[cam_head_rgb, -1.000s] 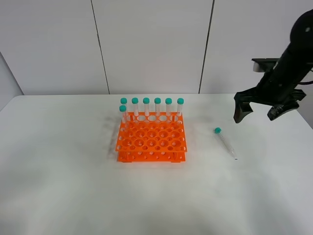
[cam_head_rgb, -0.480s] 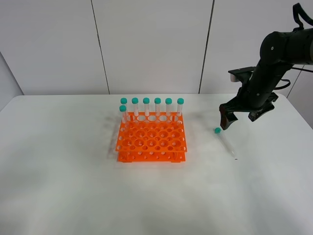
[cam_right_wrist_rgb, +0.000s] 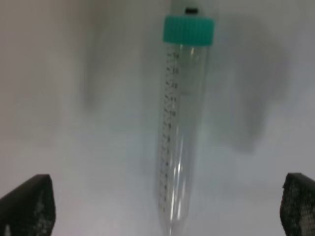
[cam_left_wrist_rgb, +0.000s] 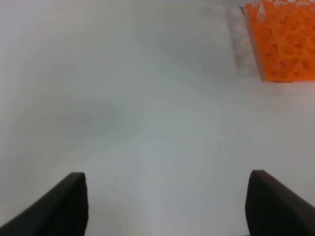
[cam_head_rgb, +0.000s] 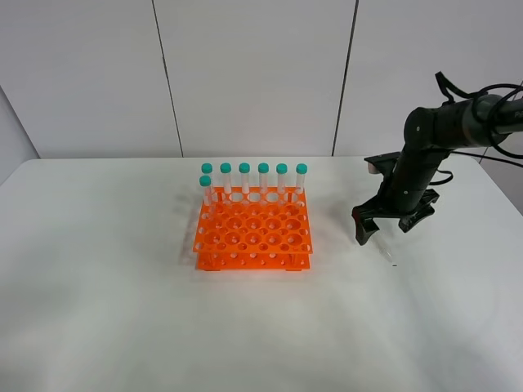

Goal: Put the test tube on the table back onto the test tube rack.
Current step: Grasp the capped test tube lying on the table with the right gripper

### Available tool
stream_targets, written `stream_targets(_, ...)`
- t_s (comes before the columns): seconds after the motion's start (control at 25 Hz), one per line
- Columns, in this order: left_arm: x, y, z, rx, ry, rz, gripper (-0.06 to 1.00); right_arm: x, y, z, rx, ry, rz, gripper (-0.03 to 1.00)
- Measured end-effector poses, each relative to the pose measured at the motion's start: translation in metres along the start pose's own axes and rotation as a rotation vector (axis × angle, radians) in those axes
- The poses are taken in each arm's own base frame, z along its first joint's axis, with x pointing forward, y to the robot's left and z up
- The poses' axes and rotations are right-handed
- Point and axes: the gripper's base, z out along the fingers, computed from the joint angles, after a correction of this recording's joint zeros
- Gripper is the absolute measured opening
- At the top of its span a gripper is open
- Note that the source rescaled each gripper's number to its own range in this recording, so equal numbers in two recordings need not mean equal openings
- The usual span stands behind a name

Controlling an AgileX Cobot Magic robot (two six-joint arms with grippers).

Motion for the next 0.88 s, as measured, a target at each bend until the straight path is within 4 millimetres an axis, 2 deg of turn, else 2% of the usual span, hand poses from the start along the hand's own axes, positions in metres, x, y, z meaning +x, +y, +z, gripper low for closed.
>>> stream_targets(0.12,0.0,0.0,0.0,0.0,0.0,0.0,0.94,-0.0007,-0.0006,0.0102,-0.001,0.007,0.034,1.0)
stream_targets(0.88,0.0,0.0,0.0,0.0,0.0,0.0,0.94,-0.0006,-0.0073,0.01,0.01,-0.006,0.059,1.0)
